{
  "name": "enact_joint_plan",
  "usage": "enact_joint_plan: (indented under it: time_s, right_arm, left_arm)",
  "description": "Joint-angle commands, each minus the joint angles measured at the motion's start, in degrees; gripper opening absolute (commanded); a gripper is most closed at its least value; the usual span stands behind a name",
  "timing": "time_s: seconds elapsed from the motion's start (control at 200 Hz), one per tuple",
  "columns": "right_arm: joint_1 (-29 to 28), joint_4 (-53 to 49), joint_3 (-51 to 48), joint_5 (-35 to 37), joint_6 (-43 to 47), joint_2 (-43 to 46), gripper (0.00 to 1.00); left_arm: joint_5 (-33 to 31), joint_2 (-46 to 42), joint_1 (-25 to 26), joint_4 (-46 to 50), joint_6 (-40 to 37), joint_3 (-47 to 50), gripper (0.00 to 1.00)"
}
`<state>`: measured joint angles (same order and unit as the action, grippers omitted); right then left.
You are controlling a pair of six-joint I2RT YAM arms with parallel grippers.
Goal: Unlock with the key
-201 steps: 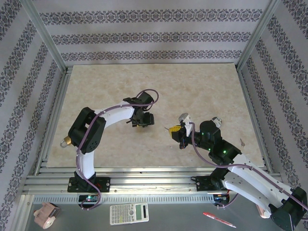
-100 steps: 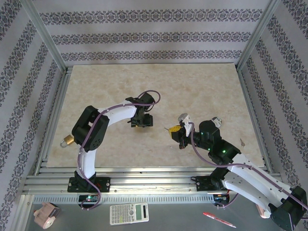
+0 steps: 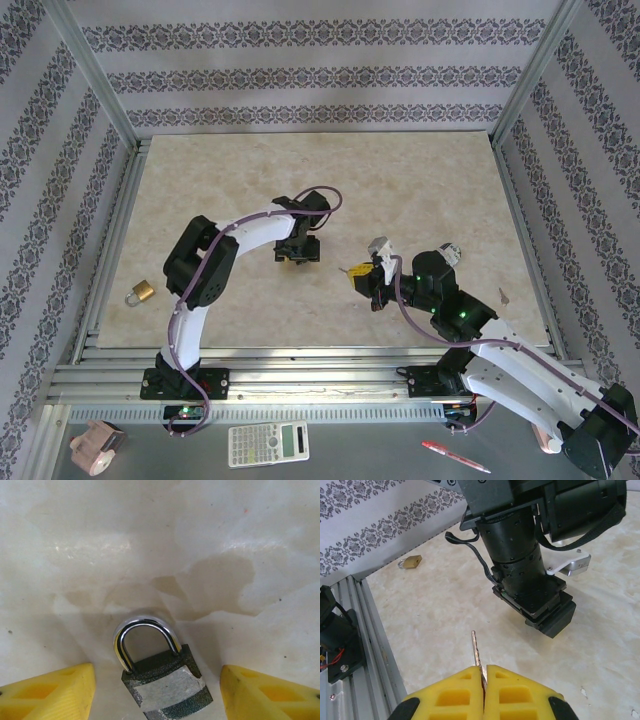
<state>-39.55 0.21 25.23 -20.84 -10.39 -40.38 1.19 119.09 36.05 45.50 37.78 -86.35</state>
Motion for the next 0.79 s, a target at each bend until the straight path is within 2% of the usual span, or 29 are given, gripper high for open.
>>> enact_joint_plan:
  time_s: [0.0,0.43,0.789]
  right_arm:
    - [-0.5,2.9,-1.2,-1.7,-0.9,0.1,0.00]
    - [-1.3,6.0,-3.7,-3.2,-3.2,0.7,0.00]
    - [-1.5,6.8,-3.3,-3.4,-3.3,-1.2,0.00]
  left_arm:
    - [-1.0,2.6,0.5,1.2,0.5,-1.6,0.63]
    - [-2.1,4.7,0.9,3.7,-2.5,-4.0,0.27]
    - [-5.2,3.9,1.4,6.4,-7.7,-3.0,0.22]
